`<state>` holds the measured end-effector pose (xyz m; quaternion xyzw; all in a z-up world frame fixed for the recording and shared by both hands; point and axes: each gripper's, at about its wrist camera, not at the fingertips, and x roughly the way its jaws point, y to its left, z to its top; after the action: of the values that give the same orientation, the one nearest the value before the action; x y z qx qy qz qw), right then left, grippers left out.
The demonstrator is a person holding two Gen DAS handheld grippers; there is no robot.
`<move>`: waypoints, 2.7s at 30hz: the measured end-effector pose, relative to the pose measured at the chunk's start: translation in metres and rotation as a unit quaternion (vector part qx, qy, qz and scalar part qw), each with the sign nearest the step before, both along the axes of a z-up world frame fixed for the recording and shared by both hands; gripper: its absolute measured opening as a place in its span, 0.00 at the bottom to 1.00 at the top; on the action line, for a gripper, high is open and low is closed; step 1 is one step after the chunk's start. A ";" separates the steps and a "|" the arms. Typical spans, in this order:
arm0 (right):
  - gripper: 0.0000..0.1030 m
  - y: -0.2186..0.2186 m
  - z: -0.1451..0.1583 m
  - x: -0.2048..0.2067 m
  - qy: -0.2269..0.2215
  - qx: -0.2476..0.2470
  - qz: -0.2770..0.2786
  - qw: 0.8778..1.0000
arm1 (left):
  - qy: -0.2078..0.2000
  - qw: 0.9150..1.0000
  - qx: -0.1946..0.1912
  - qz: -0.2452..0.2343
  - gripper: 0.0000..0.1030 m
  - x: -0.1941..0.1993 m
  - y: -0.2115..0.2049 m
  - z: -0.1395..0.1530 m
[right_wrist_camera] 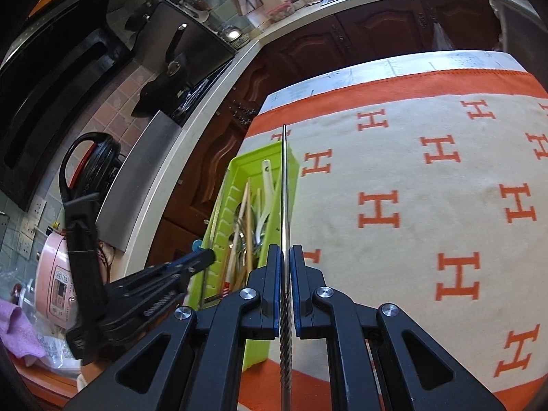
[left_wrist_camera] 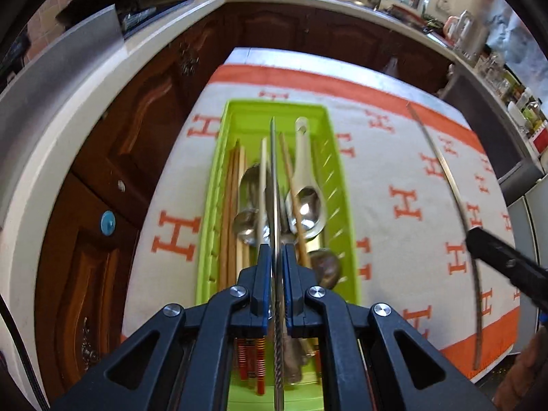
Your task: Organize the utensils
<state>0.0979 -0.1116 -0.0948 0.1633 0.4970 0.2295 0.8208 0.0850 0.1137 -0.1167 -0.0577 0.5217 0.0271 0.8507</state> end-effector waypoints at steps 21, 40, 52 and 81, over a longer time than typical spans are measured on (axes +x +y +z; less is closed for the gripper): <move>0.05 0.078 -0.027 0.011 0.061 -0.021 0.017 0.998 | -0.044 0.997 0.023 0.051 0.31 -0.028 0.056 0.021; 0.20 0.077 -0.041 0.018 0.077 -0.029 -0.005 0.997 | -0.042 0.998 0.026 0.045 0.47 -0.034 0.049 0.020; 0.20 0.111 -0.061 -0.009 0.123 -0.027 0.087 0.988 | -0.042 0.998 0.029 0.048 0.47 -0.038 0.048 0.021; 0.20 0.064 -0.037 -0.025 0.087 -0.048 0.043 0.994 | -0.028 0.999 0.014 0.008 0.75 -0.055 0.003 0.019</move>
<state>0.0733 -0.0476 -0.1320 0.1217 0.5831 0.2256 0.7709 0.0305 0.1170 -0.0976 -0.0509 0.4967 0.0398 0.8655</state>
